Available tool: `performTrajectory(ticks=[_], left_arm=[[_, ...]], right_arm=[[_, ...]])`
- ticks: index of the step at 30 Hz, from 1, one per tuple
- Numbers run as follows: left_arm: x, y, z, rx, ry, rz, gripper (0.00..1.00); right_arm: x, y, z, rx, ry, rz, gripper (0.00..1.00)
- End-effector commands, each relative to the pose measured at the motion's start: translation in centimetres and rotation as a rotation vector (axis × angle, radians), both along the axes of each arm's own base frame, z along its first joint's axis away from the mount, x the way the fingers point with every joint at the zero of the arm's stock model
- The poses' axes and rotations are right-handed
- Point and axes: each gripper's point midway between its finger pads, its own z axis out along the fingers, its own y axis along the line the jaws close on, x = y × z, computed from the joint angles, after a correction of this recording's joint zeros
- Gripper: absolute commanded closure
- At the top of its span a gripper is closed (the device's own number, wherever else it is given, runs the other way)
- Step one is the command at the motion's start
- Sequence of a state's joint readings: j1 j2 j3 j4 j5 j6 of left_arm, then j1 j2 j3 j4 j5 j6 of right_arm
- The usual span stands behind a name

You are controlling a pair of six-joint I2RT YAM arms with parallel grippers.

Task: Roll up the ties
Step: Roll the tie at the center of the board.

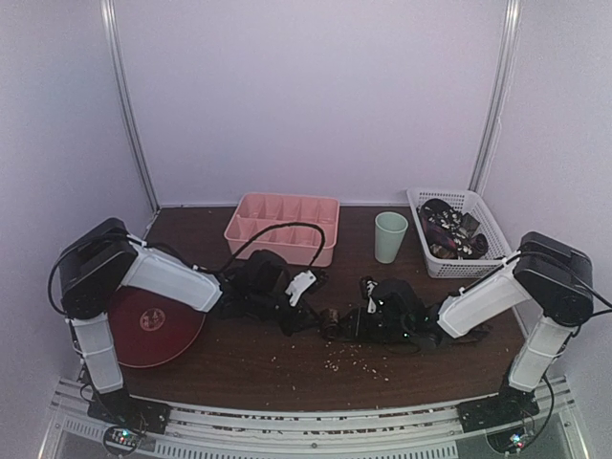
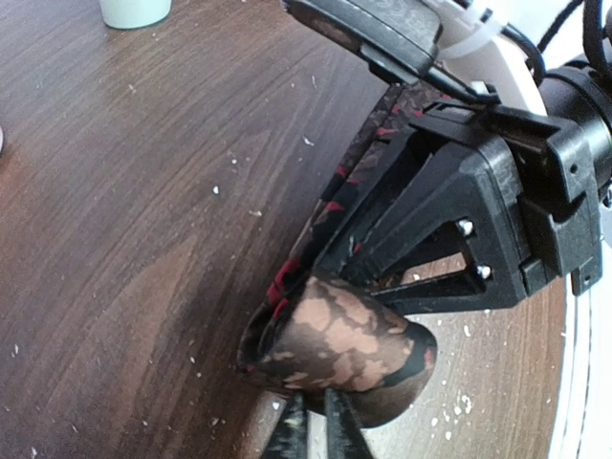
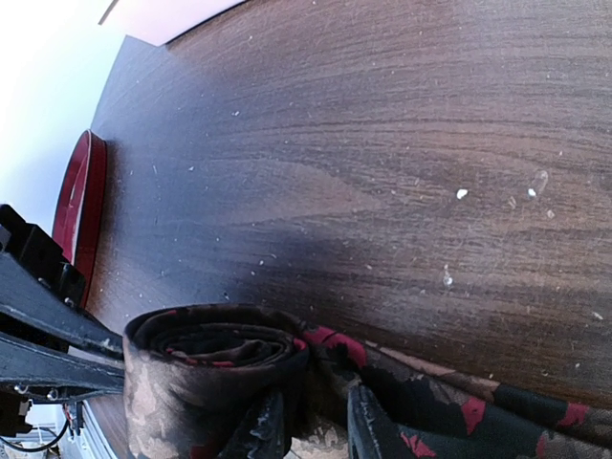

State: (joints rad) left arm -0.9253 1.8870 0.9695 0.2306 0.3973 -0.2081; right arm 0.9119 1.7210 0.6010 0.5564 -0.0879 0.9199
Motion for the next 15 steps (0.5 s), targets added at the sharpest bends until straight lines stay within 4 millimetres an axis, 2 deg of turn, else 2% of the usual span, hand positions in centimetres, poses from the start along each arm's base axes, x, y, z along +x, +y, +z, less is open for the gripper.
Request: performTrajectory(ticks=[1,6,15], left_arm=[[0.6,-1.0,0.3,0.0,-0.014,0.003,0.85],[0.8,-0.9,0.3,0.008,-0.008,0.023,0.8],[1.4,-1.0,0.4,0.027,0.009,0.068,0.78]], right_arm=[[0.1,-1.4,-0.3,-0.046,-0.009,-0.031,0.74],[0.3,-1.9,-0.9,-0.076,-0.012,-0.041,0.74],[0.3,-2.5,-0.9,-0.11,-0.02,-0.047,0.74]])
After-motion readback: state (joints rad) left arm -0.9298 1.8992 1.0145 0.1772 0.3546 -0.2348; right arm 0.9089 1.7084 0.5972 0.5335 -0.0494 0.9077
